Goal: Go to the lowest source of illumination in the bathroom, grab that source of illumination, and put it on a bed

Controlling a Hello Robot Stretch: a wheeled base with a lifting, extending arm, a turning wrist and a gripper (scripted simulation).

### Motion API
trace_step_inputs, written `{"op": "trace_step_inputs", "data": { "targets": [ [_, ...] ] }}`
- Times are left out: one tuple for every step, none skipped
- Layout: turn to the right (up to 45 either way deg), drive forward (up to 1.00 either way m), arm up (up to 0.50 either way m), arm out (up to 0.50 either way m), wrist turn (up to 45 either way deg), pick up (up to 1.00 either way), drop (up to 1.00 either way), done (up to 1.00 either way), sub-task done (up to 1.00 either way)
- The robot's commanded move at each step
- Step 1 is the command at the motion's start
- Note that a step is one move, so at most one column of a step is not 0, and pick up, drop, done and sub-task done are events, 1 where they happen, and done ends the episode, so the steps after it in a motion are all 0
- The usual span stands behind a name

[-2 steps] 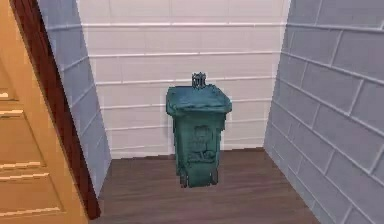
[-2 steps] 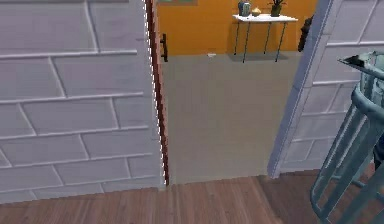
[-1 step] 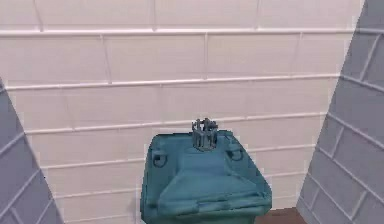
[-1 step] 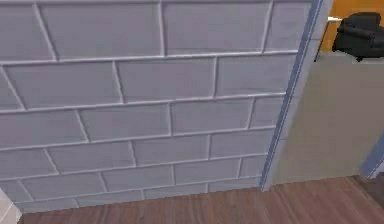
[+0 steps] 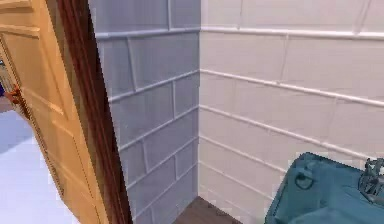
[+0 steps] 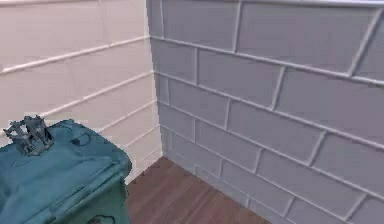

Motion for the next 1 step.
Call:
{"op": "trace_step_inputs", "data": {
  "targets": [
    [-36.0,0.00,0.00,0.00,0.0,0.00,0.00,0.00,0.00]
  ]
}}
